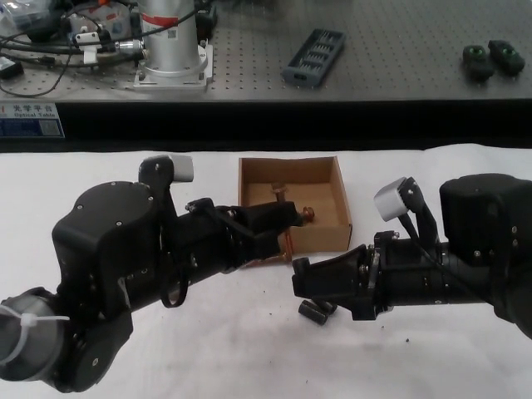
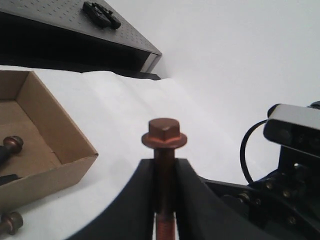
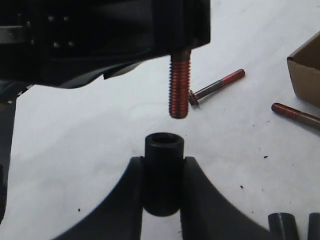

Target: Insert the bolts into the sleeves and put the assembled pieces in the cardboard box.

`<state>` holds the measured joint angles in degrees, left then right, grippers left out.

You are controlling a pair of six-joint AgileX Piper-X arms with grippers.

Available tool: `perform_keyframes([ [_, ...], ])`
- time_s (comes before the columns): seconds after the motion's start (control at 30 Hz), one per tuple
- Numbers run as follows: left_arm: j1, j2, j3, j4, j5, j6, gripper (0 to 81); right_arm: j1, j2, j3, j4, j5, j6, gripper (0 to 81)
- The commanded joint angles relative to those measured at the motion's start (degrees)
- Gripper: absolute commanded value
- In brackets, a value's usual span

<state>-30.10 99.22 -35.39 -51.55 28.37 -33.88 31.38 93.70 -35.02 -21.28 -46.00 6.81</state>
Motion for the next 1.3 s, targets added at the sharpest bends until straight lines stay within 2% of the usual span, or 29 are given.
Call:
perform_keyframes([
  [0.0,0.11,-0.06,-0.73,-1.3,1.84,-0.51,0.2,0.07,0.16,-0.46,0.51,-1.43,-0.65,3.4],
  [0.1,0.11,-0.06,-0.73,-1.3,3.89,-0.51,0.2,0.07,0.16,-0.46,1.29,-1.71,-1.04,3.4],
  [0.53,0.27,-0.06,-0.73,-1.3,5.39,-0.67,0.2,-0.28,0.16,-0.46,1.18,-2.94,-1.49,3.4],
  [1.1,0.27,-0.06,-0.73,-1.3,5.37,-3.67,0.2,-1.94,0.16,-0.6,-1.58,-5.65,-1.31,3.4],
  [1.27,0.4,-0.06,-0.73,-1.3,4.66,-3.64,0.2,-3.0,0.16,-0.6,-4.64,-7.23,1.19,3.4],
])
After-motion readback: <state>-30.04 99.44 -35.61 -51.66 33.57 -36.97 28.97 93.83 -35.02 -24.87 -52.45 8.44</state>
